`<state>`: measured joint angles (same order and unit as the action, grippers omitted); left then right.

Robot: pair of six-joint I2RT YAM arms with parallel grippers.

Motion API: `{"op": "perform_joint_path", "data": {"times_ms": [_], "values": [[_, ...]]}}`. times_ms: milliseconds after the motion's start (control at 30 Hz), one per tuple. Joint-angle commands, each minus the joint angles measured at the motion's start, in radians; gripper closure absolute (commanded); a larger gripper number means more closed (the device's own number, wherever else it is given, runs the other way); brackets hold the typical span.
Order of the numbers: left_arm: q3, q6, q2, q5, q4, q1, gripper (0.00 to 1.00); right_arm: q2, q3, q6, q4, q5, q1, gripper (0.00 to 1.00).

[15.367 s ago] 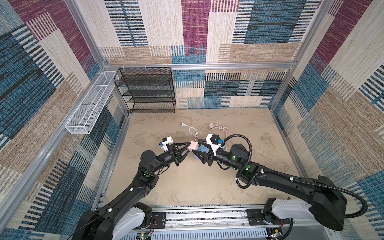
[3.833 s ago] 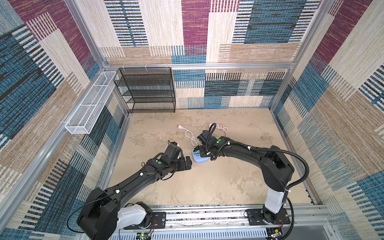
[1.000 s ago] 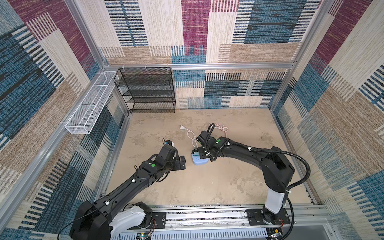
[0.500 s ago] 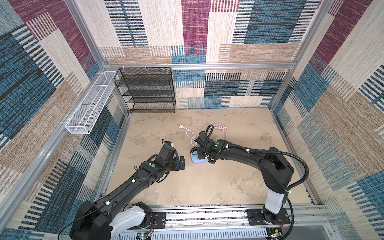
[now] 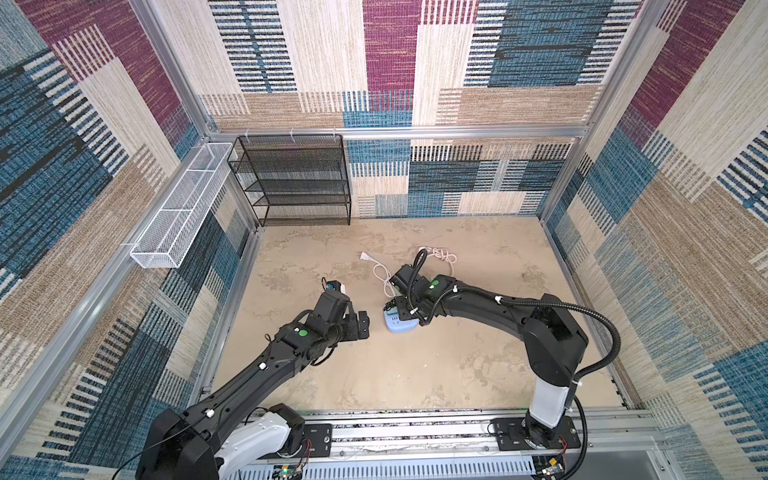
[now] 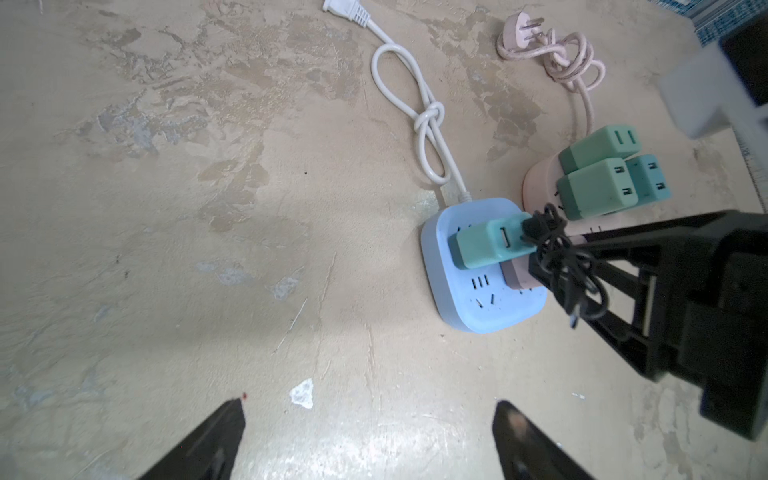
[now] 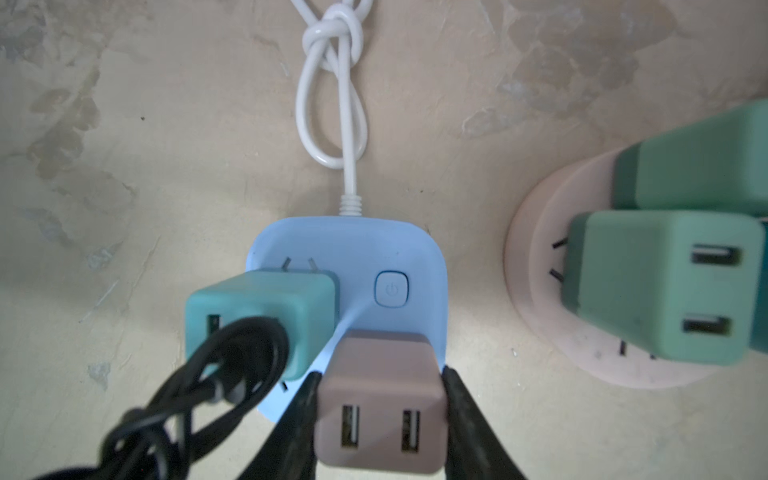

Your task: Insert the plug

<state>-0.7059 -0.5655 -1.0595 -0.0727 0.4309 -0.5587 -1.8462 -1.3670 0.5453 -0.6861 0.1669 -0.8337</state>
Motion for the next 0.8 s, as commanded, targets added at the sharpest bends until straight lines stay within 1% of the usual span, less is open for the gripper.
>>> {"op": "perform_joint_path", "data": {"times_ms": [0,33,200,467,567,767], "values": [[-0.007,0.001,0.016,-0.010,0.016,0.000,0.02,0.020,-0.015,0.016,-0.069,-0.021,-0.002,0.70],[-0.006,0.002,0.021,-0.012,0.020,0.000,0.02,0.023,-0.017,0.012,-0.070,-0.023,-0.002,0.65],[0.003,-0.007,0.032,-0.013,0.022,0.002,0.02,0.032,-0.014,0.012,-0.067,-0.030,-0.002,0.49],[0.009,-0.016,0.036,-0.006,0.022,0.002,0.02,0.045,0.031,0.018,-0.041,-0.037,-0.002,0.49],[0.011,-0.019,0.037,-0.004,0.017,0.002,0.02,0.061,0.046,0.021,-0.032,-0.032,-0.002,0.51],[0.005,-0.022,0.029,0.002,0.016,0.002,0.02,0.080,0.042,0.020,-0.034,-0.037,-0.003,0.50]]}}
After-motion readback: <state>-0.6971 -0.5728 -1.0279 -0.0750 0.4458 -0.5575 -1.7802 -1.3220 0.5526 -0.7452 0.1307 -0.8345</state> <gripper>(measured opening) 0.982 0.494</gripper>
